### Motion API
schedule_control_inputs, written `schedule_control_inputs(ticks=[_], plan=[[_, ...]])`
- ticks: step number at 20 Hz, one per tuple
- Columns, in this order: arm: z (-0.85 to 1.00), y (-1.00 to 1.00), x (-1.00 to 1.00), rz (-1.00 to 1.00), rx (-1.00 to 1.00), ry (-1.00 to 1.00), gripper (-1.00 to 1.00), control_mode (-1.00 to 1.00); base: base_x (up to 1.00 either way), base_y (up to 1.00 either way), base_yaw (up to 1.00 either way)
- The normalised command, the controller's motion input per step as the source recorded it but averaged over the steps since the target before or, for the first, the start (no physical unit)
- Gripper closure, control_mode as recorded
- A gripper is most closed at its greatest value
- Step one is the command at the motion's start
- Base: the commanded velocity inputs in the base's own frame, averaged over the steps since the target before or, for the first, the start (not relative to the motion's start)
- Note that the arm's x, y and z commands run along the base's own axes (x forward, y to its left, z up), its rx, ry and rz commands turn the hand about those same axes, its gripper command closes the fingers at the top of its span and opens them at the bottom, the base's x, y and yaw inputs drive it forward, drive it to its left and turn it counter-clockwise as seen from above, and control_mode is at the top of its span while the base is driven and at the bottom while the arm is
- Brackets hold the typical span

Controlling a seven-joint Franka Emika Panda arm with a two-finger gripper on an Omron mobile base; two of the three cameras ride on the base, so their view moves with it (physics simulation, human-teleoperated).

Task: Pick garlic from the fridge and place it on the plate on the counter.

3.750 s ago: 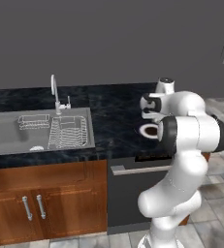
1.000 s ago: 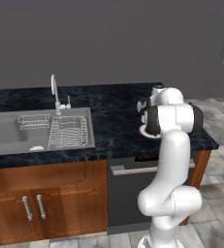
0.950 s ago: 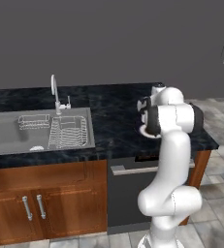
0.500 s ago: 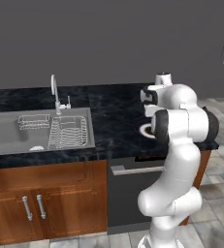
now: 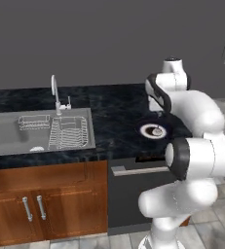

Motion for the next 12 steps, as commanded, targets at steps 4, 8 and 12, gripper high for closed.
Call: schedule_control_inputs(ticks=[4,8,12], plan=[[0.45,0.35,-1.00,0.00,0.00,-0.32,-1.00,-1.00,0.00,0.00,0.00],[0.00,0.04,-0.58,0.00,0.00,-0.24,-1.00,-1.00,0.00,0.00,0.00],[0.04,0.00,-0.66,0.02,0.00,-0.32,-1.00,-1.00,0.00,0.00,0.00]])
